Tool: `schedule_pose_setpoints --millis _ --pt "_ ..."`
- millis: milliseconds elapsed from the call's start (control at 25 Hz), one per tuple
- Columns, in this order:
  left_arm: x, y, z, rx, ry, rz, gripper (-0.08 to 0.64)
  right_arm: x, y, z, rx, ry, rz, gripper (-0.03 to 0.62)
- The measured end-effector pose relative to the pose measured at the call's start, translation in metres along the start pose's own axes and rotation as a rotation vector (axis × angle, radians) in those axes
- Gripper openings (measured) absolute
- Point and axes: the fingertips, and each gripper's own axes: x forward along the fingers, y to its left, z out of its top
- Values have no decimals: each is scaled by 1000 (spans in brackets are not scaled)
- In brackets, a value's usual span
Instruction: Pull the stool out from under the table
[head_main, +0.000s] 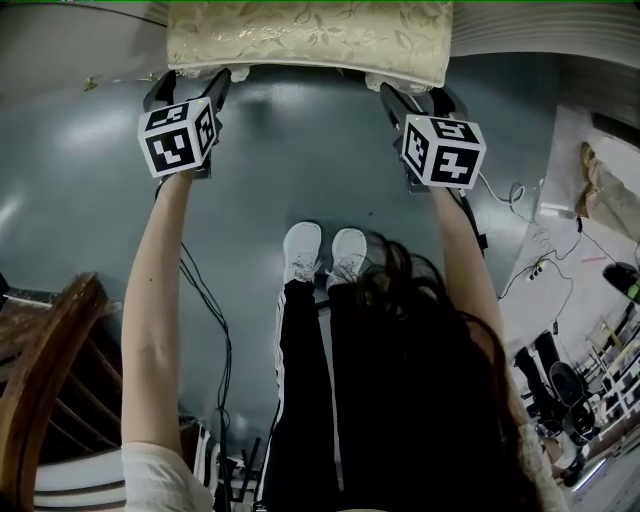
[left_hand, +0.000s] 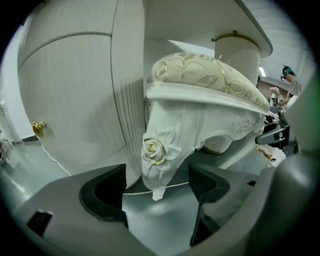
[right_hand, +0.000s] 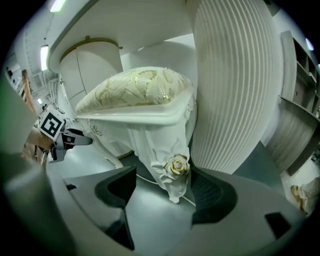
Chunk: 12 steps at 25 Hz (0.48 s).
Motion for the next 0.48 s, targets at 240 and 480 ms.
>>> schedule_pose_setpoints --millis 240,480 --pt "17 3 0 36 19 -6 359 10 -4 2 5 -11 -6 333" --pt "29 -11 19 106 16 -45 359 13 -6 -3 31 -12 -18 331"
